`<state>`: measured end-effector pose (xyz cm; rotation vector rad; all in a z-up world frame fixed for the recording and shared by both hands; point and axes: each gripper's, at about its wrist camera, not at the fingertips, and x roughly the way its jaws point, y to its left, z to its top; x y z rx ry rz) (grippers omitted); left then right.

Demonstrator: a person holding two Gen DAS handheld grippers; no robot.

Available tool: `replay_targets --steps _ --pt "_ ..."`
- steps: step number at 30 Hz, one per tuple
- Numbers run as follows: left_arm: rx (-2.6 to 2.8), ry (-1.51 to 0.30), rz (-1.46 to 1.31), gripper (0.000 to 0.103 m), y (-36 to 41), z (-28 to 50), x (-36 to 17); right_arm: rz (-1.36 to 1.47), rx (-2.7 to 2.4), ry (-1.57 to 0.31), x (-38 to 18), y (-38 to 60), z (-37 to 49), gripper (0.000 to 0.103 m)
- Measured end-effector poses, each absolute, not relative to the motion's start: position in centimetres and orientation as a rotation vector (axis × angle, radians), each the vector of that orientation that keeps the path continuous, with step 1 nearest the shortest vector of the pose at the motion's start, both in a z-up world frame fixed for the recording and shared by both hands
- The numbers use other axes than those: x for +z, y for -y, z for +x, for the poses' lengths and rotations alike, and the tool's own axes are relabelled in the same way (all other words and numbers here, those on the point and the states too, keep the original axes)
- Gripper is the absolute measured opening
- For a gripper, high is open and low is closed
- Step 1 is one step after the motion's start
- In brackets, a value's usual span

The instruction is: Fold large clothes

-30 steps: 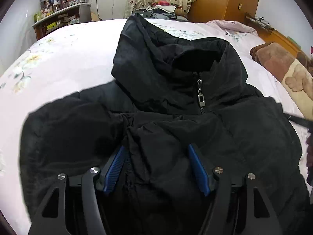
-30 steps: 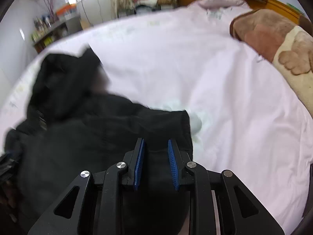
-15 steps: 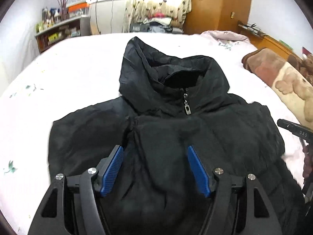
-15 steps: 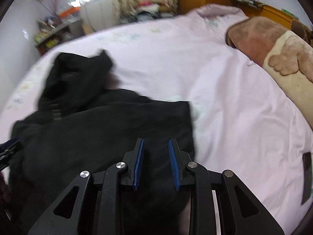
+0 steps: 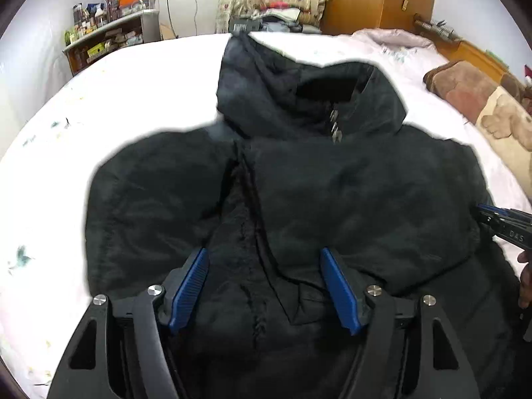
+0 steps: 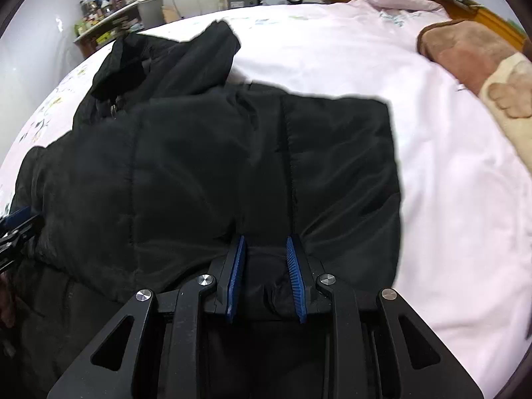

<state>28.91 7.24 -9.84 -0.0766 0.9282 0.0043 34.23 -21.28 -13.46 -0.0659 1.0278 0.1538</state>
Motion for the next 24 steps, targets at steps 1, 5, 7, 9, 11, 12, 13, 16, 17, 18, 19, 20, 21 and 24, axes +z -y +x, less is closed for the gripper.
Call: replay_targets --steps 1,5,7,9,11,12,13,16,17,18,19,20,21,24 --pt "0.002 -0.896 -0.066 0.072 -7.5 28.4 -9.0 -0.079 0.148 -0.990 -12.2 20.9 33.8 0.027" --pt "0.075 -0.850 -0.017 0.072 -9.3 29.8 -8.1 -0.070 0.197 -0.910 -9.9 18.7 34.6 0.027" --pt "0.115 -0.891 -0.068 0.072 -10.9 31.2 -9.2 -0.087 0.209 -0.915 -10.6 17.2 35.7 0.027" --pt "0.136 -0.921 -0.102 0.072 -12.1 32.3 -10.7 -0.092 0.218 -0.936 -11.6 16.4 36.7 0.027" --pt "0.140 -0.949 -0.107 0.072 -12.4 32.7 -12.2 -0.098 0.211 -0.989 -13.2 16.1 37.7 0.027" --pt "0.138 -0.951 -0.102 0.072 -12.3 32.8 -12.5 -0.092 0.203 -0.998 -13.5 16.0 38.1 0.027" --pt "0.139 -0.946 -0.093 0.072 -12.2 32.8 -12.4 -0.082 0.201 -0.993 -13.6 16.1 38.2 0.027" --pt "0.134 -0.946 -0.101 0.071 -12.0 32.1 -11.5 -0.078 0.202 -0.990 -13.0 16.3 37.7 0.027" --pt "0.121 -0.932 -0.124 0.071 -12.1 31.4 -10.7 -0.073 0.198 -0.982 -12.4 16.4 37.1 0.027" --pt "0.108 -0.909 -0.146 0.071 -12.3 30.5 -9.9 -0.064 0.206 -0.968 -11.7 16.6 36.6 0.027" --pt "0.103 -0.892 -0.159 0.071 -12.5 29.7 -9.3 -0.047 0.224 -0.949 -10.9 16.5 35.8 0.027" --pt "0.101 -0.873 -0.168 0.071 -12.6 28.6 -8.7 -0.030 0.239 -0.934 -10.3 16.5 35.0 0.027" --pt "0.099 -0.863 -0.175 0.071 -12.7 27.7 -8.4 -0.020 0.252 -0.926 -10.0 16.5 34.2 0.028" --pt "0.104 -0.890 -0.173 0.072 -12.5 26.5 -9.4 0.008 0.292 -0.956 -11.0 15.7 33.0 0.028"
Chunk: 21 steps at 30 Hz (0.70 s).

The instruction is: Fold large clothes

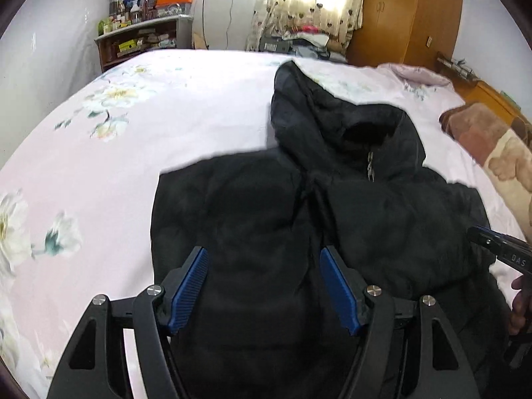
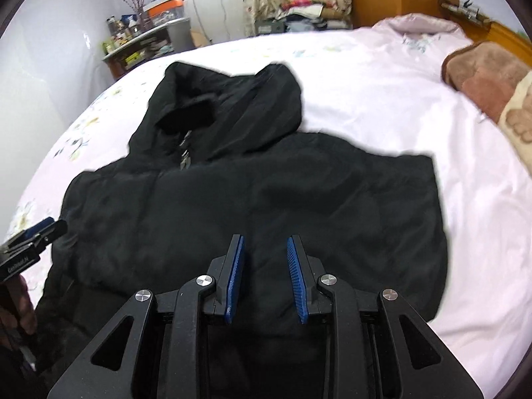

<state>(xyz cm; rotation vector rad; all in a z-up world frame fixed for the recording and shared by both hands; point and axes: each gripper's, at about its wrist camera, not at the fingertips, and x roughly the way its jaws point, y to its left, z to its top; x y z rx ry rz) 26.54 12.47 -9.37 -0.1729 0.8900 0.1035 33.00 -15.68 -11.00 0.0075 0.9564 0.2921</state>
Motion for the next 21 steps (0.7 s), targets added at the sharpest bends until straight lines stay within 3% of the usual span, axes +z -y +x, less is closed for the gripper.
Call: replay_targets --steps 5,21 --pt "0.131 -0.965 -0.143 0.071 -12.0 26.3 -11.3 -0.040 0.274 -1.017 -13.1 14.7 33.1 0.028" --pt "0.091 -0.828 -0.180 0.071 -8.3 14.3 0.8 0.014 0.327 -0.876 -2.7 14.7 19.5 0.036"
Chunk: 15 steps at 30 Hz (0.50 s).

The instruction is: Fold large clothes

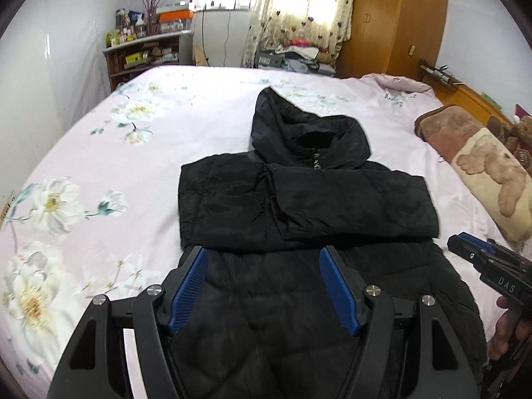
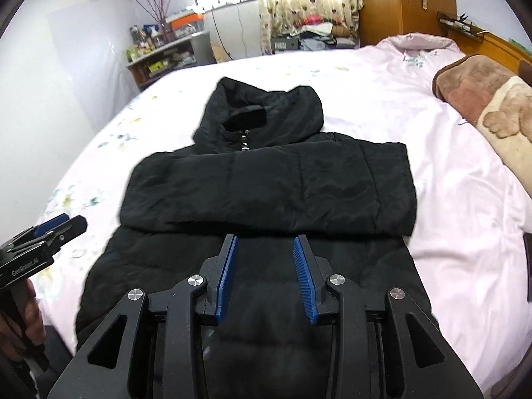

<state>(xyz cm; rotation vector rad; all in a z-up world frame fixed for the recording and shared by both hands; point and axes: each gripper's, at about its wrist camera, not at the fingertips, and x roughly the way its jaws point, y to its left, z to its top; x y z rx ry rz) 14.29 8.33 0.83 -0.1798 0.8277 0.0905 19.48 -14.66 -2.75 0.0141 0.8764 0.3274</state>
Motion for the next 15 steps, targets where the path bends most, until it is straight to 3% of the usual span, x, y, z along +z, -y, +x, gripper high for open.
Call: replay_targets --steps 15 --pt "0.040 -0.773 -0.194 0.071 -6.7 7.4 4.9 0.001 0.382 -0.808 1.9 13.5 10.7 0.036"
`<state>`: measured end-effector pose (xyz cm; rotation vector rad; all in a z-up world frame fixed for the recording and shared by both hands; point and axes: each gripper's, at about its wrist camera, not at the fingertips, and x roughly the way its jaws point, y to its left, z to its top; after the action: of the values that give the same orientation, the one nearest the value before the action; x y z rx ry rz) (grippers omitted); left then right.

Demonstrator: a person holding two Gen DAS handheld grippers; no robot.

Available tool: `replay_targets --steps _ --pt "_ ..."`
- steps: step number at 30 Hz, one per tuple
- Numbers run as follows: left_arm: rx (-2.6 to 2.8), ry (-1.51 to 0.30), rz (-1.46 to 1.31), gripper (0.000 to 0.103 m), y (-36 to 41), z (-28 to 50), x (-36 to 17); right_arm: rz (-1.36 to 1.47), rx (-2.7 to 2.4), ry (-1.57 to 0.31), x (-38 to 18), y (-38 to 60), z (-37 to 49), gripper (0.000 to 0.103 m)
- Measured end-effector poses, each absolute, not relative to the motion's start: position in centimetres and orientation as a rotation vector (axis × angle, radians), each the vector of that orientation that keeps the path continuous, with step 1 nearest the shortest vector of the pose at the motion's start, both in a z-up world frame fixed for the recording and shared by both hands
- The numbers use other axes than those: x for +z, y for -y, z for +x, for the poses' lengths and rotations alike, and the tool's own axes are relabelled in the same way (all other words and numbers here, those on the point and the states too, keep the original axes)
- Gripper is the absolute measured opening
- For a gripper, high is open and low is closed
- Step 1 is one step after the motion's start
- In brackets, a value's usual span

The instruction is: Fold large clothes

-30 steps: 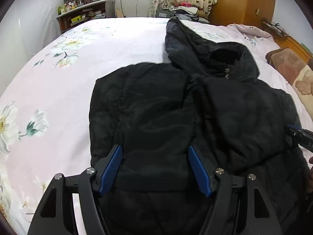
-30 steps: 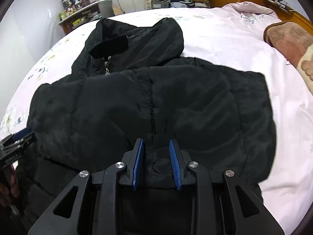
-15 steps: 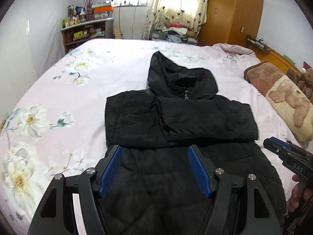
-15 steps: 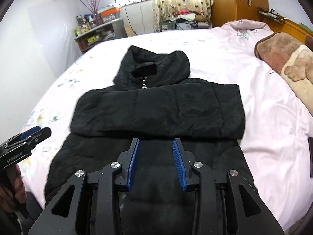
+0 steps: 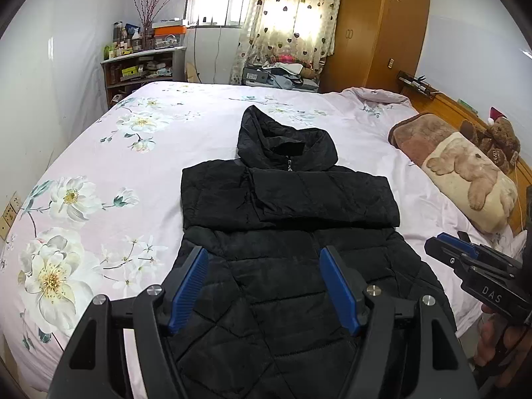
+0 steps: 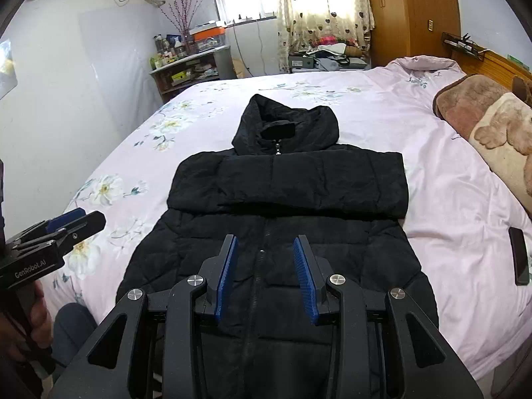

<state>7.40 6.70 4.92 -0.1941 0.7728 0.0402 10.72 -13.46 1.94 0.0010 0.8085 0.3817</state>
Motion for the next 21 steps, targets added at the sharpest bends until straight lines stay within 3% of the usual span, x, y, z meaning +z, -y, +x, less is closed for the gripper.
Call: replay_targets --steps 15,19,21 --pt "0.018 -0.787 -0.219 0.072 -7.5 10.0 5.3 0.008 0.376 -0.806 3.0 13.3 13.3 0.037" --pt "0.024 -0.784 -0.207 0.072 -8.3 13.1 5.4 0.011 0.365 -0.812 3.0 13.4 16.4 0.049" --pt "0.023 -0.788 -0.199 0.072 -8.8 15.3 5.4 0.014 0.367 -0.818 3.0 13.3 18.4 0.049"
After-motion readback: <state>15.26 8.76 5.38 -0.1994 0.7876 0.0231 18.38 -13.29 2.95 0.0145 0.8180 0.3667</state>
